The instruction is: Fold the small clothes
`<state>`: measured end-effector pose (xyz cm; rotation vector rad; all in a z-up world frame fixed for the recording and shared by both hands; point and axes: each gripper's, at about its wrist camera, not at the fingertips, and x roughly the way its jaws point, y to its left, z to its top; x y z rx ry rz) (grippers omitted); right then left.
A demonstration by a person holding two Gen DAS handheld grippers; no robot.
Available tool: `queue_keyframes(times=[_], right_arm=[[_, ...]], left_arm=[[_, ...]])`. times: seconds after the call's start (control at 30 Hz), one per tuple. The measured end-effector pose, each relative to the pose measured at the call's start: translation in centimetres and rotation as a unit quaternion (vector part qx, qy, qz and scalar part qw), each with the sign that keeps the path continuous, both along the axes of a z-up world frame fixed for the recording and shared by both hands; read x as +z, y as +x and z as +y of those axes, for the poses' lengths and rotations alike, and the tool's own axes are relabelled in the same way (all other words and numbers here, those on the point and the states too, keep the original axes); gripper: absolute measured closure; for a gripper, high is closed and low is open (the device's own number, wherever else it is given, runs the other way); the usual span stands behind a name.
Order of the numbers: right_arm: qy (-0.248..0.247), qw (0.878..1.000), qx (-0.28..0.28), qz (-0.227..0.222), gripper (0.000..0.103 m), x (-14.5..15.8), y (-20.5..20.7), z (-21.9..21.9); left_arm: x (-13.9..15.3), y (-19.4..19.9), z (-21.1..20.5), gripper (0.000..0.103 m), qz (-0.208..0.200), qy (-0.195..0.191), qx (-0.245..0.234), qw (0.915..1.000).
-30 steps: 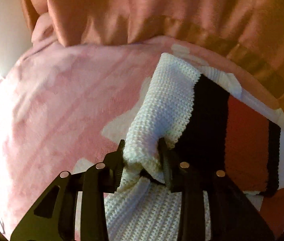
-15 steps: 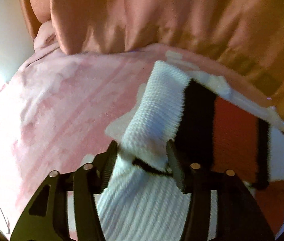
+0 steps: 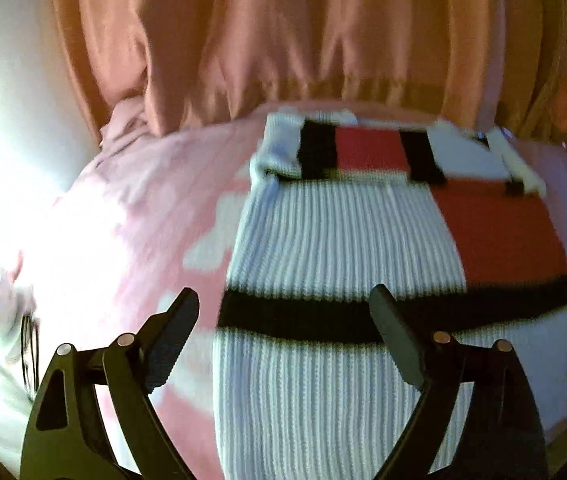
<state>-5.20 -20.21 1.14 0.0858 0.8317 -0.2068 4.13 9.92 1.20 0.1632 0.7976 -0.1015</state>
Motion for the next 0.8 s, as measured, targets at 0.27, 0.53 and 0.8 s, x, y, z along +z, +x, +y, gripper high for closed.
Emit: queue_keyframes(times=[0.27,0.53,0.8], right_arm=[[0.024,0.999,-0.011,0.039,0.040,-3.7,-4.9,1.2],[0.035,0.998,-0.012,0.060,0.039,-5.6,-6.2,2.1],[0.073,0.994,-0.028,0.071,0.036,-6.5,-6.4,1.8]], left_arm=[[-2.8,-3.1,0.2,0.018,0.039,-0.020,0.021,0.9988],[-4.2,-3.6,1.5,0.018,0.066,-0.042,0.044,0.9960],[-6.6,-3.3,3.5,0.017,0.117,-0.077,0.073,0.9874]])
